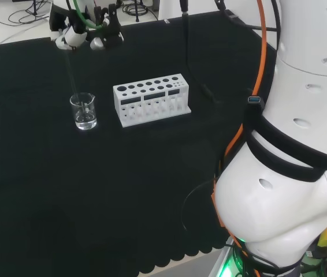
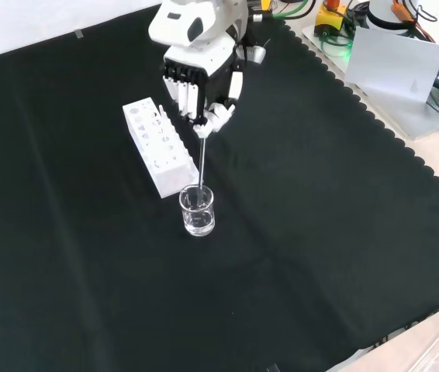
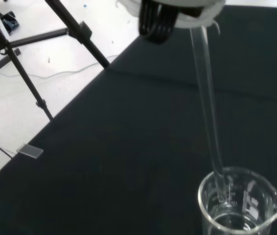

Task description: Stir in the beaker to the left of the white test tube rack with the glass rod.

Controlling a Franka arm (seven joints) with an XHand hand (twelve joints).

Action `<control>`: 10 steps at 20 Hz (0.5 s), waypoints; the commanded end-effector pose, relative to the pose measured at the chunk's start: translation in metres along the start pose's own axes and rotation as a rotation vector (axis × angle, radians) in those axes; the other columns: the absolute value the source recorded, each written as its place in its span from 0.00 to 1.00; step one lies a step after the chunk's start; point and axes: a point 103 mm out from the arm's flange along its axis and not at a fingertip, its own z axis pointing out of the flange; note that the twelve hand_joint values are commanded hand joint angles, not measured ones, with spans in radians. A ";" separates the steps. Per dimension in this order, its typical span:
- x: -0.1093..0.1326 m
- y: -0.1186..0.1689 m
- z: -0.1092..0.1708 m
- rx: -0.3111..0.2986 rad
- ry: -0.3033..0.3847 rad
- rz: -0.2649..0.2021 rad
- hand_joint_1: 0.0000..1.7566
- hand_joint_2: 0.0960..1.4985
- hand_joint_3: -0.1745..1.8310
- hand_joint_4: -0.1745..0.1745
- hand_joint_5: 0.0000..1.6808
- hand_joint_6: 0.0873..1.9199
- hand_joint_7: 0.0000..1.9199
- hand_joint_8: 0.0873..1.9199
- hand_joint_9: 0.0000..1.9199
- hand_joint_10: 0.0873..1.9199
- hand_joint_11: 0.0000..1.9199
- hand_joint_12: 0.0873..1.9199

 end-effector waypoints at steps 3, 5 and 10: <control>-0.013 0.013 0.023 0.034 0.008 -0.013 0.74 0.51 0.34 0.00 0.68 0.25 0.59 0.59 0.83 0.43 0.85 0.33; -0.025 0.011 0.026 0.040 0.025 -0.005 0.74 0.51 0.34 0.00 0.68 0.25 0.59 0.59 0.83 0.43 0.85 0.33; -0.042 -0.001 0.040 0.051 0.010 0.003 0.74 0.51 0.34 0.00 0.68 0.26 0.59 0.59 0.83 0.43 0.85 0.34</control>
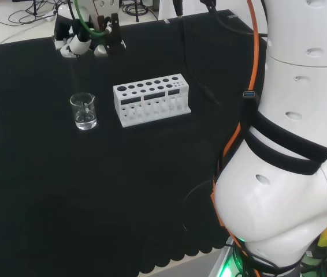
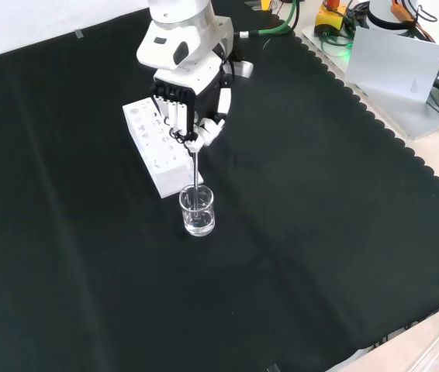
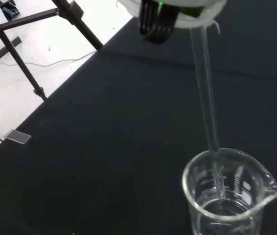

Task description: Stir in the beaker to the left of the white test tube rack with the glass rod.

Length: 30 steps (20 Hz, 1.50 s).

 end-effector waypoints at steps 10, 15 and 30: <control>-0.019 -0.021 0.019 0.036 -0.016 0.037 0.74 0.51 0.34 0.00 0.67 0.26 0.59 0.59 0.83 0.43 0.85 0.34; -0.004 -0.030 0.019 0.036 0.000 0.041 0.74 0.51 0.34 0.00 0.67 0.26 0.59 0.59 0.83 0.44 0.85 0.34; 0.026 0.006 0.015 0.045 -0.005 0.008 0.74 0.51 0.34 0.00 0.68 0.26 0.59 0.59 0.83 0.44 0.85 0.34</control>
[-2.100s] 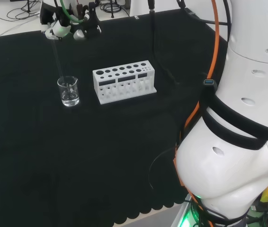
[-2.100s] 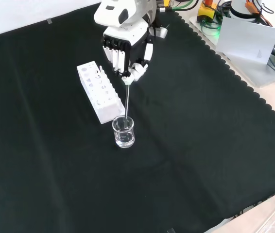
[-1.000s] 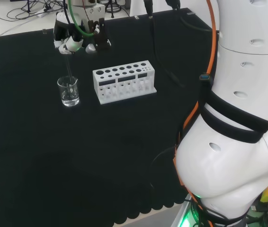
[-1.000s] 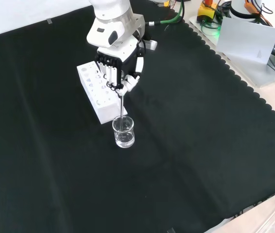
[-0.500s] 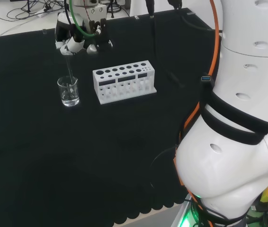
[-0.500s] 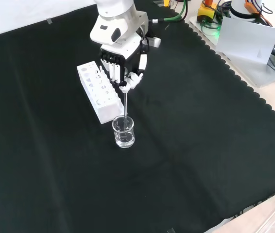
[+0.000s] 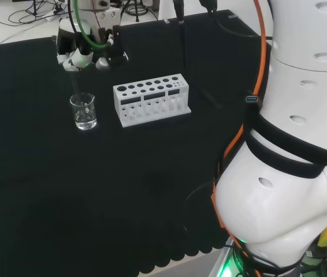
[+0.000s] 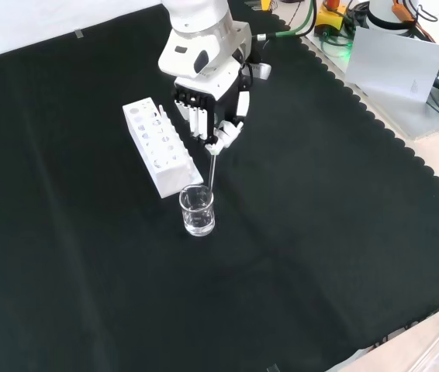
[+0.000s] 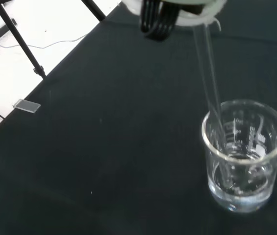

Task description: Stir in the beaker to the left of the white test tube rack with the glass rod.

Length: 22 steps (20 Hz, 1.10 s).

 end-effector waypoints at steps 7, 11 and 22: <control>-0.038 0.038 -0.015 -0.010 -0.013 0.019 0.74 0.51 0.34 0.00 0.67 0.26 0.59 0.59 0.83 0.44 0.85 0.34; -0.054 0.025 -0.020 -0.010 -0.025 0.049 0.74 0.51 0.34 0.00 0.67 0.26 0.59 0.59 0.83 0.44 0.85 0.34; -0.045 -0.012 -0.017 -0.002 -0.039 0.061 0.74 0.51 0.33 0.00 0.67 0.26 0.59 0.59 0.83 0.44 0.85 0.34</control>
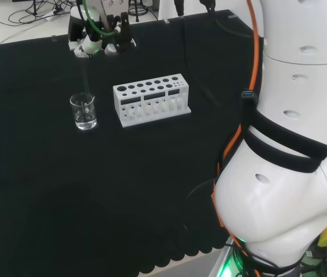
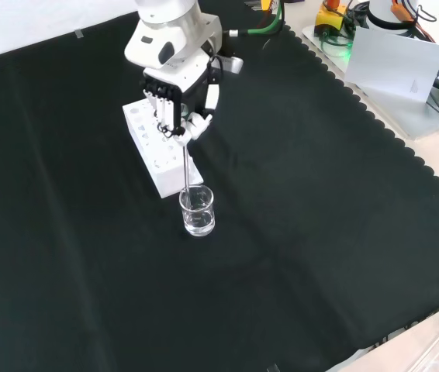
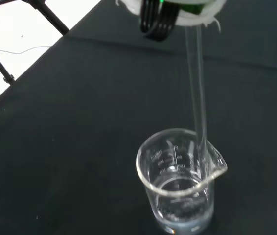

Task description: Stir in the beaker to the left of the white test tube rack with the glass rod.

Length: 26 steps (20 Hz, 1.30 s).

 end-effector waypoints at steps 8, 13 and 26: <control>0.024 -0.010 0.010 0.023 0.010 -0.010 0.74 0.51 0.33 0.00 0.67 0.26 0.59 0.59 0.83 0.44 0.85 0.34; 0.034 0.009 0.020 0.026 0.021 -0.019 0.74 0.51 0.34 0.00 0.67 0.26 0.59 0.59 0.83 0.44 0.85 0.34; -0.002 0.021 0.016 0.046 0.006 0.011 0.74 0.51 0.34 0.00 0.67 0.26 0.59 0.59 0.83 0.44 0.85 0.34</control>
